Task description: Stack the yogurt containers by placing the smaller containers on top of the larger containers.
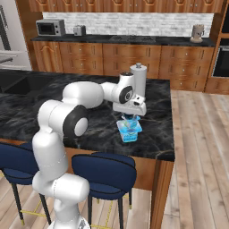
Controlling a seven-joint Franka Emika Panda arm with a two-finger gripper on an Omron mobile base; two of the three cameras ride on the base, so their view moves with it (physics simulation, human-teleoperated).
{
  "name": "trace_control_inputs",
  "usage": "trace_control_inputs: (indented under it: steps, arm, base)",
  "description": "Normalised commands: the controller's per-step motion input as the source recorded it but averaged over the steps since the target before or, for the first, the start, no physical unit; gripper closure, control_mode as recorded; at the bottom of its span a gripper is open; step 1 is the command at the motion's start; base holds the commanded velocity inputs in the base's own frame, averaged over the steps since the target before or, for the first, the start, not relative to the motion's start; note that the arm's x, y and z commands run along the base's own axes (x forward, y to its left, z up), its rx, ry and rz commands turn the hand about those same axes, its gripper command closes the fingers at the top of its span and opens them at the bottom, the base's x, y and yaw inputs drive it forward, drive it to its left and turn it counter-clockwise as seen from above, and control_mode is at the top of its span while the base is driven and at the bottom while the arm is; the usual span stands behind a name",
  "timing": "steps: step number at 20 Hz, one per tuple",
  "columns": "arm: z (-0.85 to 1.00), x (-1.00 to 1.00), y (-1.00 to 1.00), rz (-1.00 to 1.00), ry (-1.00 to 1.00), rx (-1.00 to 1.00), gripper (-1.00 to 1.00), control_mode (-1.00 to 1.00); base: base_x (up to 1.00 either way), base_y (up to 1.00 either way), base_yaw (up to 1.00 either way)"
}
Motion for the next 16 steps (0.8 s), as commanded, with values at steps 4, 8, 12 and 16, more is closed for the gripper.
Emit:
trace_control_inputs:
  steps: [4, 8, 12, 16]
  arm:
    - [-0.01, 0.0, -0.16, 0.0, 0.0, 0.0, -1.0, -1.0]
    - [0.0, 0.0, -0.03, 0.0, 0.0, 0.0, -1.0, -1.0]
    - [0.0, 0.0, 0.0, 0.0, 0.0, 0.0, -1.0, -1.0]
    - [0.0, -0.02, 0.01, 0.0, 0.0, 0.0, -1.0, -1.0]
  base:
    - [0.0, 0.0, 0.0]
    - [0.0, 0.0, 0.0]
    - [0.0, 0.0, 0.0]
    - [0.0, 0.0, 0.0]
